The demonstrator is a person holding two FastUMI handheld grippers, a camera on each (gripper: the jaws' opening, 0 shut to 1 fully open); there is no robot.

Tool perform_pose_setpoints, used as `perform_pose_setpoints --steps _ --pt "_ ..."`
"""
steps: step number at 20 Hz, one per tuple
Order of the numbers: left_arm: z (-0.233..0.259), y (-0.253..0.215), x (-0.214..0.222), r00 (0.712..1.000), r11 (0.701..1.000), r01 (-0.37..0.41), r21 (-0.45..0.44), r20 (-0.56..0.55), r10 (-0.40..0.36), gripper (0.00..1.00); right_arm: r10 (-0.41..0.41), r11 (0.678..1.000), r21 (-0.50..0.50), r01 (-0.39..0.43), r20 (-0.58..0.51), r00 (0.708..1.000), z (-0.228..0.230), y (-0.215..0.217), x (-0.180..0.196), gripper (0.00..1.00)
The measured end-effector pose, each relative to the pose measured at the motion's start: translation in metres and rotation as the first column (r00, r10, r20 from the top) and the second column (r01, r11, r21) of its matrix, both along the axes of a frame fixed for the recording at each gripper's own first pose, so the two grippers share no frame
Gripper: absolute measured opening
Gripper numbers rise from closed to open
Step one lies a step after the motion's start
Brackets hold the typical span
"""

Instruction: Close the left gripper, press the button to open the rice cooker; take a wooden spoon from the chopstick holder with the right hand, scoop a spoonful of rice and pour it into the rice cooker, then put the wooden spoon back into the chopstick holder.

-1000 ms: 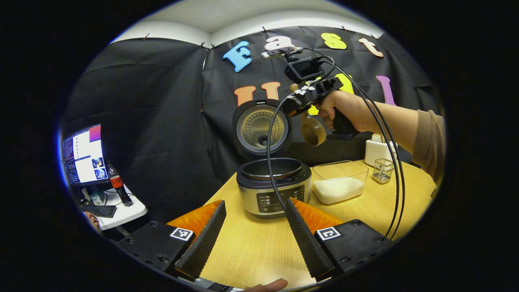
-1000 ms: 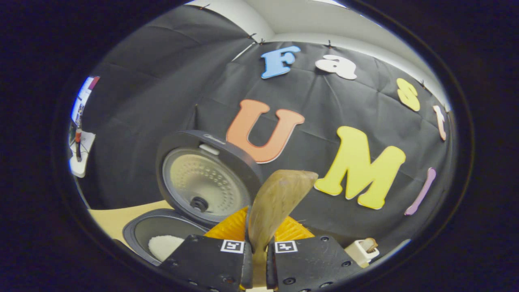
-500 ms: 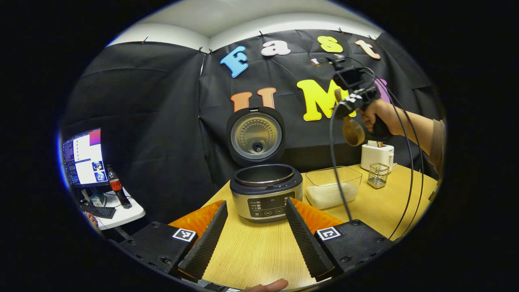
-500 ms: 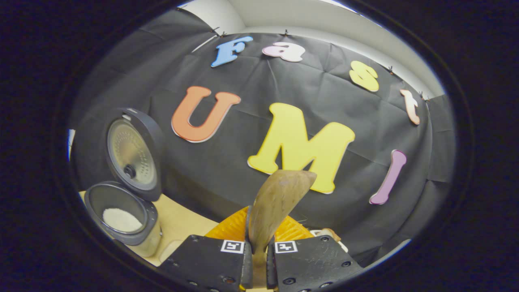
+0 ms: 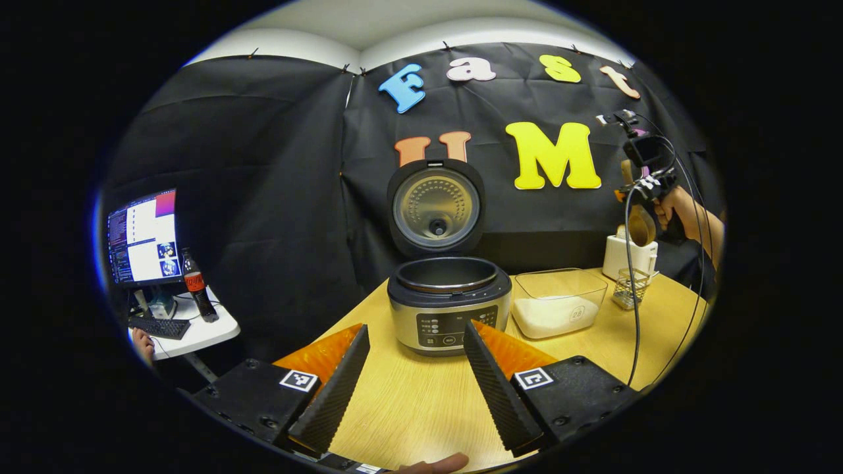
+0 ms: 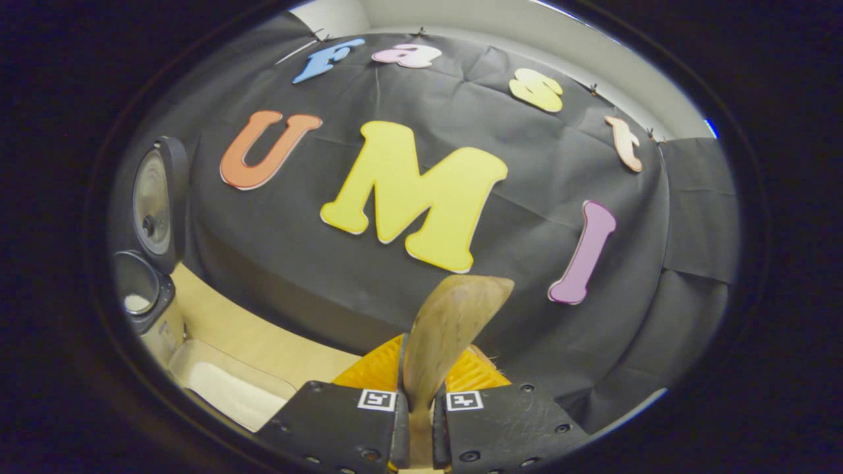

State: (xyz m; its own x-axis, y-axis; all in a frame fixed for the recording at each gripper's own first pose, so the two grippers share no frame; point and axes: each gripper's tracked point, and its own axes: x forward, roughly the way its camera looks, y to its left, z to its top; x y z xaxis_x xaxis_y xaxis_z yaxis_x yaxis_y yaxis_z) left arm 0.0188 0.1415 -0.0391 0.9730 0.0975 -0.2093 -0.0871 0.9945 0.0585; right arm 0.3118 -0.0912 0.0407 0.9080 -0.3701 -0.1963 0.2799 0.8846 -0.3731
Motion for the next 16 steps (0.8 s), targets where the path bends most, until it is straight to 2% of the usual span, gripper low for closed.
perform_pose_setpoints --steps 4,10,13,15,16 --pt "0.003 0.007 -0.002 1.000 0.999 -0.023 0.035 0.009 0.023 0.93 -0.096 0.991 0.090 0.096 -0.008 0.995 -0.036 -0.042 0.002 0.13" --pt "0.004 0.002 -0.002 0.999 0.999 -0.031 0.025 0.011 0.031 0.93 -0.127 0.969 0.209 0.129 -0.019 0.992 -0.064 -0.060 0.000 0.14" --pt "0.003 -0.010 -0.002 1.000 1.000 -0.012 0.024 0.010 0.012 0.93 -0.124 0.957 0.260 0.131 -0.041 0.991 -0.077 -0.064 -0.002 0.16" --pt "0.004 -0.014 -0.002 1.000 1.000 -0.007 0.025 0.011 0.007 0.93 -0.130 0.952 0.276 0.130 -0.019 0.991 -0.073 -0.069 -0.003 0.18" --pt "0.003 -0.016 -0.002 1.000 1.000 -0.007 0.020 0.008 0.007 0.93 -0.120 0.946 0.299 0.124 -0.031 0.992 -0.074 -0.066 -0.006 0.25"
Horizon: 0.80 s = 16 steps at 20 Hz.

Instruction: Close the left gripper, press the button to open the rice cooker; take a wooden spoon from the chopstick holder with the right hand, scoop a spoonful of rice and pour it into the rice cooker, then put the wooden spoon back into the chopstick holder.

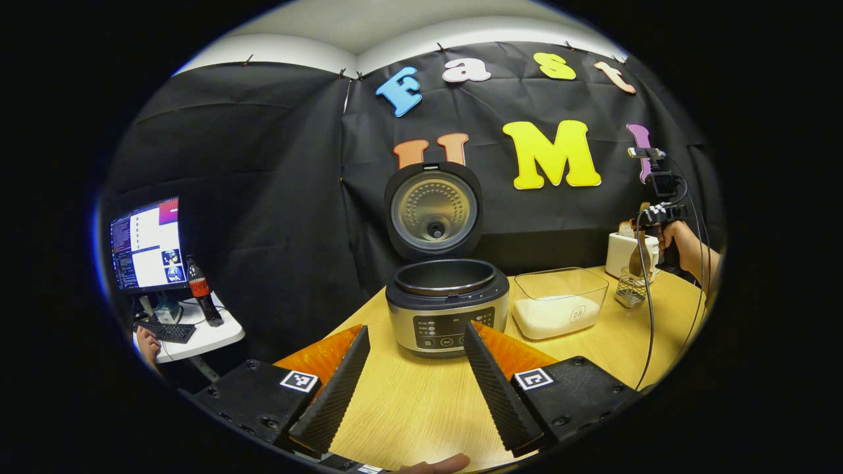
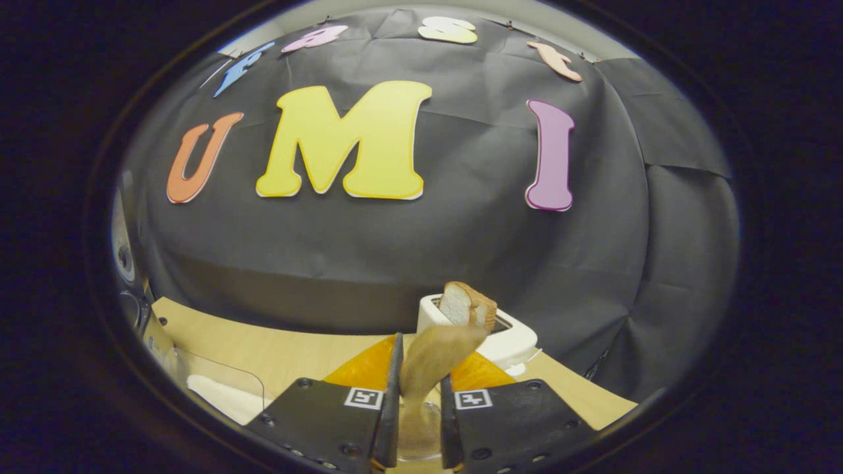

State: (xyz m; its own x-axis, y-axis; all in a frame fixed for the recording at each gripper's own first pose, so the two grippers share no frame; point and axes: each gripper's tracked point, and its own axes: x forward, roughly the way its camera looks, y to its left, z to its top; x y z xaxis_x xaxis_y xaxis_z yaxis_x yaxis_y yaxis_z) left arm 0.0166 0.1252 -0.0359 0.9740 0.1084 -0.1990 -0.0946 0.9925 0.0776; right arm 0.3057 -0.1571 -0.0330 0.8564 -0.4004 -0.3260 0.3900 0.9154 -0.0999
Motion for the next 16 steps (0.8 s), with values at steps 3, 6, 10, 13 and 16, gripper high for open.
perform_pose_setpoints --steps 3,6,10,13,16 --pt "0.001 -0.005 -0.001 1.000 1.000 0.002 -0.004 0.000 -0.002 0.93 -0.007 0.998 0.064 0.009 -0.022 1.000 -0.011 -0.002 -0.003 0.36" --pt "0.005 -0.005 -0.001 1.000 1.000 -0.005 -0.002 0.008 0.005 0.93 -0.001 0.999 0.032 0.000 0.023 1.000 0.005 -0.007 -0.006 0.39" --pt "0.008 -0.007 -0.001 1.000 1.000 -0.011 -0.022 0.019 0.011 0.93 0.009 1.000 -0.012 -0.008 0.061 0.998 0.028 -0.013 -0.014 0.42" --pt "0.011 -0.015 0.002 1.000 1.000 -0.004 -0.012 0.028 0.005 0.93 0.033 0.997 -0.072 -0.028 0.066 0.997 0.033 -0.022 -0.009 0.53" --pt "0.012 -0.021 0.011 0.999 1.000 -0.001 -0.009 0.032 0.002 0.93 0.055 0.995 -0.083 -0.051 0.051 0.997 0.025 -0.023 -0.006 0.62"
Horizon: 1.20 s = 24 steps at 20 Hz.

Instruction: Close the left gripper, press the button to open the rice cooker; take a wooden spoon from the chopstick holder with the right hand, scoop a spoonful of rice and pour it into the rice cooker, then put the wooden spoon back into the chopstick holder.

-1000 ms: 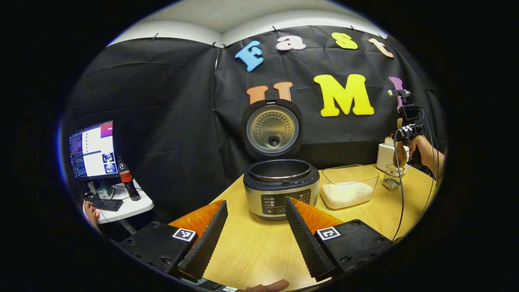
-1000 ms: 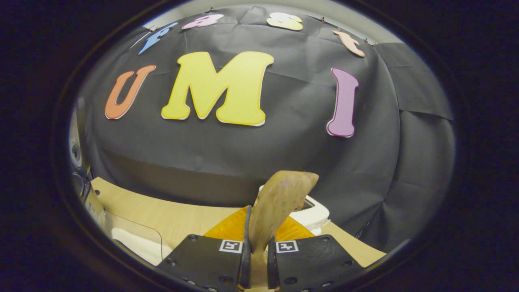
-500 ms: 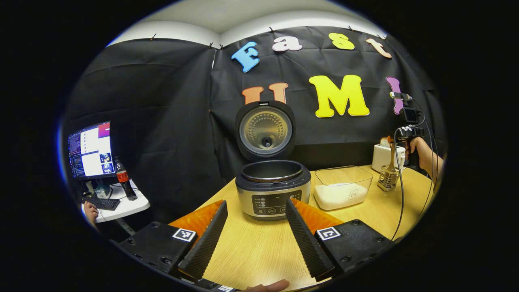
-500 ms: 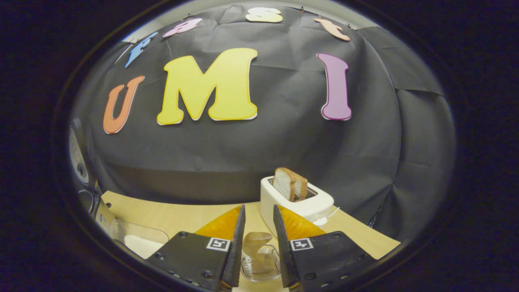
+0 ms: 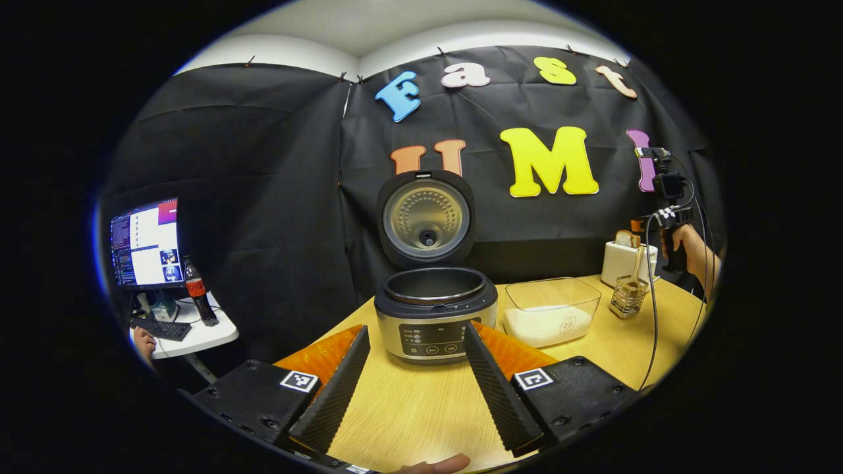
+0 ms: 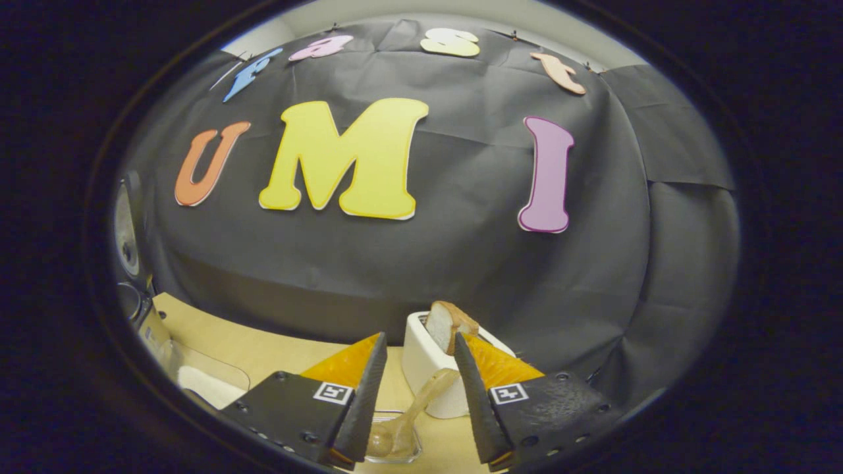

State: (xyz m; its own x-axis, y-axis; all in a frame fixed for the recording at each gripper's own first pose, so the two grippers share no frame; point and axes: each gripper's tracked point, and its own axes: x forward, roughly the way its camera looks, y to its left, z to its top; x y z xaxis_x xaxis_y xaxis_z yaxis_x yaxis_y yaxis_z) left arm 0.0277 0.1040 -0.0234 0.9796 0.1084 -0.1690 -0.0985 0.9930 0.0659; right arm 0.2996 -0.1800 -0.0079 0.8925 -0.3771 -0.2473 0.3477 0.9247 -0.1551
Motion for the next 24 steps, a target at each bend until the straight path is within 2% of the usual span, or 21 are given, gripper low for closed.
perform_pose_setpoints --steps 4,6,7,9,13,19,24 --pt "0.018 -0.006 0.025 1.000 1.000 -0.003 0.020 0.025 0.003 0.93 0.050 0.998 0.027 -0.050 -0.024 0.998 -0.013 0.005 -0.005 0.77" --pt "0.029 -0.008 0.042 0.999 1.000 -0.009 0.022 0.037 0.008 0.92 0.084 0.996 0.013 -0.084 -0.025 0.996 -0.011 0.007 -0.008 0.92" --pt "0.036 -0.009 0.050 0.999 1.000 -0.013 0.022 0.044 0.012 0.92 0.101 0.995 0.001 -0.101 -0.019 0.995 -0.007 0.008 -0.012 0.96" --pt "0.052 -0.010 0.068 0.998 0.999 -0.014 0.034 0.061 0.012 0.92 0.138 0.990 -0.010 -0.138 0.000 0.990 0.005 0.012 -0.022 0.96" --pt "0.086 -0.017 0.107 0.996 1.000 -0.005 0.010 0.087 0.004 0.92 0.270 0.963 0.011 -0.271 0.059 0.961 0.024 0.035 -0.054 0.95" --pt "0.155 0.004 0.162 0.989 0.998 -0.053 -0.017 0.139 0.055 0.92 0.352 0.923 0.143 -0.358 0.069 0.934 0.010 0.064 -0.102 0.95" --pt "0.214 0.032 0.205 0.976 0.993 -0.114 -0.024 0.185 0.117 0.92 0.374 0.924 0.047 -0.378 0.083 0.924 0.006 0.068 -0.145 0.94"
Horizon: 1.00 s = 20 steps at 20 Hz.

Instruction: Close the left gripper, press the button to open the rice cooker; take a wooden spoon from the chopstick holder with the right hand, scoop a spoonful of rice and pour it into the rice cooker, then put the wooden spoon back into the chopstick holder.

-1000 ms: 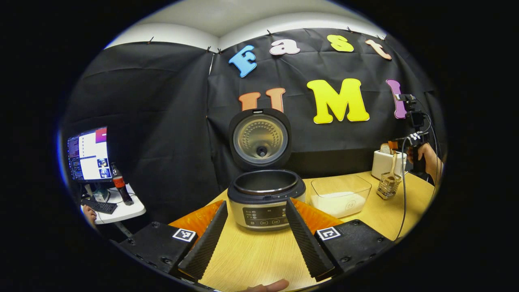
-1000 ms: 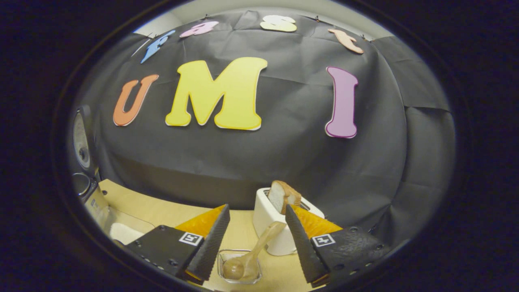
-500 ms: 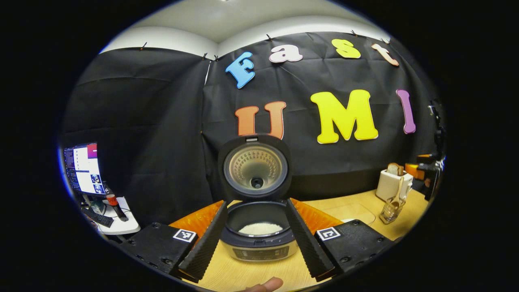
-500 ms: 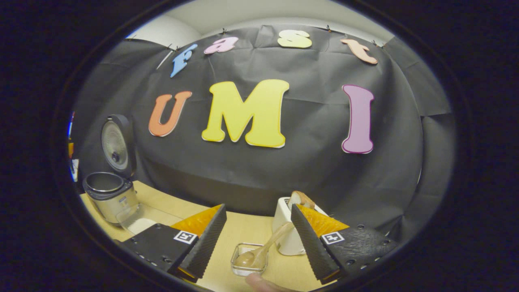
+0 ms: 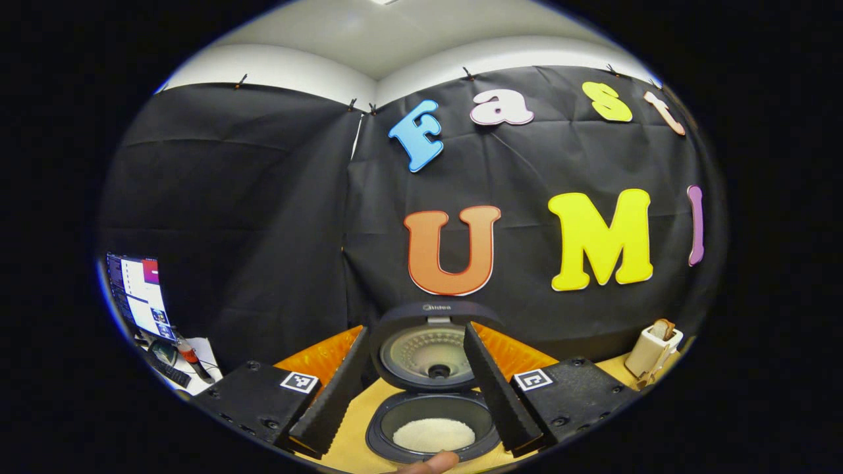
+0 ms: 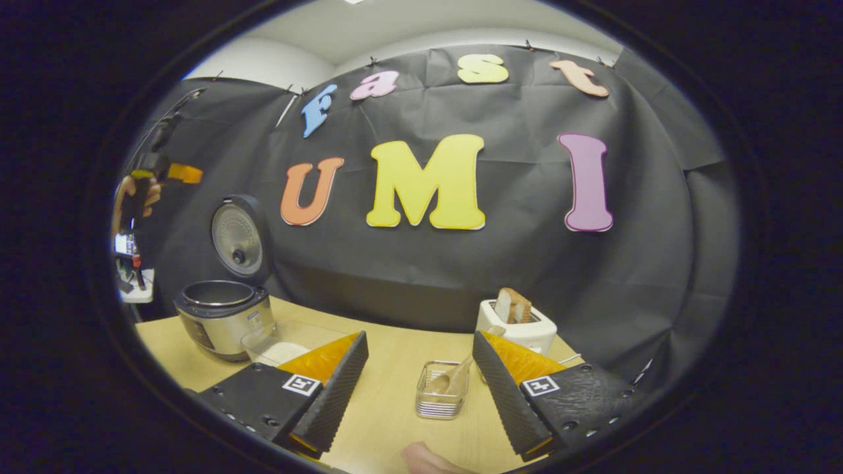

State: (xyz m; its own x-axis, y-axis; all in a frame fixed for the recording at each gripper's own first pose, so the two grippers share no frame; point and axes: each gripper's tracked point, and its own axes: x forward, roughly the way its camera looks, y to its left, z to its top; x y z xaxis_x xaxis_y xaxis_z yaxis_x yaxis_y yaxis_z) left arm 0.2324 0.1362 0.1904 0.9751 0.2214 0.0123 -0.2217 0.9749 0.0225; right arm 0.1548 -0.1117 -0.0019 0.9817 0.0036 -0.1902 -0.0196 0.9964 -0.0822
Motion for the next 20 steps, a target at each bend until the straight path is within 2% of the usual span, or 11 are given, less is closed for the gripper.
perform_pose_setpoints --steps 3,6,9,11,15,18,20 --pt "0.022 0.006 0.027 0.999 1.000 -0.009 -0.008 0.039 0.010 0.92 -0.009 0.998 -0.062 0.012 0.045 0.999 -0.005 0.000 -0.022 0.95" --pt "0.036 0.001 0.057 0.996 1.000 0.001 0.015 0.091 -0.003 0.92 0.004 0.998 -0.065 -0.002 0.027 1.000 -0.023 0.005 -0.044 0.95" --pt "0.044 -0.003 0.090 0.989 0.993 -0.016 0.113 0.149 -0.001 0.92 0.012 0.998 -0.054 -0.011 0.022 1.000 -0.036 0.003 -0.062 0.95" --pt "0.039 -0.012 0.114 0.988 0.988 0.000 0.156 0.153 -0.024 0.91 0.013 0.999 -0.048 -0.013 0.005 1.000 -0.045 0.001 -0.068 0.95" --pt "0.030 -0.017 0.153 0.987 0.989 0.044 0.140 0.149 -0.065 0.93 0.006 1.000 -0.006 -0.007 -0.037 0.999 -0.061 -0.005 -0.077 0.95" --pt "0.015 -0.005 0.173 0.994 0.993 0.023 0.119 0.106 -0.036 0.93 0.000 0.999 0.035 0.002 -0.065 0.998 -0.070 -0.009 -0.079 0.95" --pt "0.004 -0.003 0.178 0.997 0.996 0.038 0.082 0.070 -0.044 0.90 -0.001 0.999 0.048 0.005 -0.082 0.997 -0.076 -0.011 -0.081 0.96"
